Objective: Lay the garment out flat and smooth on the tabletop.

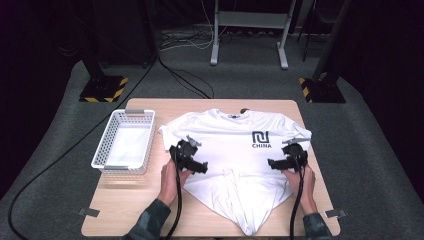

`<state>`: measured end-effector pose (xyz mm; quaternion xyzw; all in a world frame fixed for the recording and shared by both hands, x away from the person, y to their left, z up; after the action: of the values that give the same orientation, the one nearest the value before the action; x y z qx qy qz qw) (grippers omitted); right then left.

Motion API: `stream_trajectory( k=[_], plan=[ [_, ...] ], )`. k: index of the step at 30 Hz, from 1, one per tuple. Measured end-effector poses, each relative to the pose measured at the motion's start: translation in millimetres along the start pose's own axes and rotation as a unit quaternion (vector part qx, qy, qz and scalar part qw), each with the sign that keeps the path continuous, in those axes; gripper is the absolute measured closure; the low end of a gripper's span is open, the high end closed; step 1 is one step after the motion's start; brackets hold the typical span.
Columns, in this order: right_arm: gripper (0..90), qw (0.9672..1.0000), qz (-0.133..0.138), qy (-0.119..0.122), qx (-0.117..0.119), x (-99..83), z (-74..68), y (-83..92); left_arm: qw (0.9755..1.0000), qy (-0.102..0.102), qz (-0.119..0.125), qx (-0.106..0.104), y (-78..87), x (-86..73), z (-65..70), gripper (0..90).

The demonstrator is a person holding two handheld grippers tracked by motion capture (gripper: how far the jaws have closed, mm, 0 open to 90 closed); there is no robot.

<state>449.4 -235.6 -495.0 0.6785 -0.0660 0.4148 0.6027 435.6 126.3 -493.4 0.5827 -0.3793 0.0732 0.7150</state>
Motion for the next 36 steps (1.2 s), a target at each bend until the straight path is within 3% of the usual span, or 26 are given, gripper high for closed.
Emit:
stream_trajectory(
  k=[2,4,5,7,9,13,19,22,25,29,33,36],
  plan=[
    [3.4,0.9999,0.007,-0.013,0.008,-17.4,-8.4,1.7,0.9999,-0.003,-0.009,-0.004,-4.8,-17.3,8.3,0.4],
    [3.4,0.9999,0.003,-0.011,0.012,-33.6,-19.0,-0.2,0.9995,0.004,-0.022,-0.022,-12.6,-33.1,12.7,0.4],
    [2.6,0.9999,0.000,-0.009,0.013,-38.7,-22.0,-1.7,0.9992,0.020,-0.012,-0.031,-12.1,-37.9,11.6,0.7],
    [4.4,0.9999,0.011,0.004,-0.009,-44.5,-25.8,-1.6,0.9992,0.029,-0.006,-0.027,-8.5,-43.5,12.0,0.4],
    [4.1,0.9998,0.015,0.010,-0.012,-46.2,-25.8,-1.7,0.9990,0.037,0.007,-0.023,-5.0,-51.0,15.6,0.4],
    [4.0,0.9996,0.023,0.012,-0.014,-49.9,-21.6,-0.8,0.9986,0.045,0.017,-0.021,-0.4,-59.3,21.2,0.5],
    [4.0,0.9992,0.033,0.002,-0.023,-56.6,-15.7,2.3,0.9969,0.052,0.057,-0.020,-0.9,-68.4,25.9,0.0],
    [7.0,0.9992,0.029,-0.007,-0.027,-56.0,-16.4,6.4,0.9968,0.051,0.058,-0.020,-0.8,-68.8,25.7,0.1],
    [12.8,0.9984,0.050,-0.009,-0.024,-56.3,-22.0,15.9,0.9969,0.050,0.058,-0.021,-1.0,-68.5,25.5,0.0],
    [18.4,0.9989,0.043,0.017,-0.010,-50.0,-47.6,21.5,0.9969,0.050,0.058,-0.021,-1.1,-68.5,25.5,0.1],
    [27.0,0.9970,0.028,0.072,0.011,-40.1,-83.0,12.9,0.9969,0.050,0.058,-0.021,-1.0,-68.5,25.5,0.1],
    [36.0,0.9957,0.020,0.089,0.013,-36.3,-94.6,6.1,0.9968,0.050,0.058,-0.021,-1.1,-68.6,25.6,0.1]
  ],
)
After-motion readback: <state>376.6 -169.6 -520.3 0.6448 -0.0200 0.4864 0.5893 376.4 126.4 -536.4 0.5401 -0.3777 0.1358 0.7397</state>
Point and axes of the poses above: each handheld gripper's, and its own axes: y roughly backward along the jaws, x roughly out of its top, z roughly to its right, the point moved 1 cm from there along -y, roughly forward along the jaws, and after that the axes turned 10 degrees about y, right-handed, at the moved point
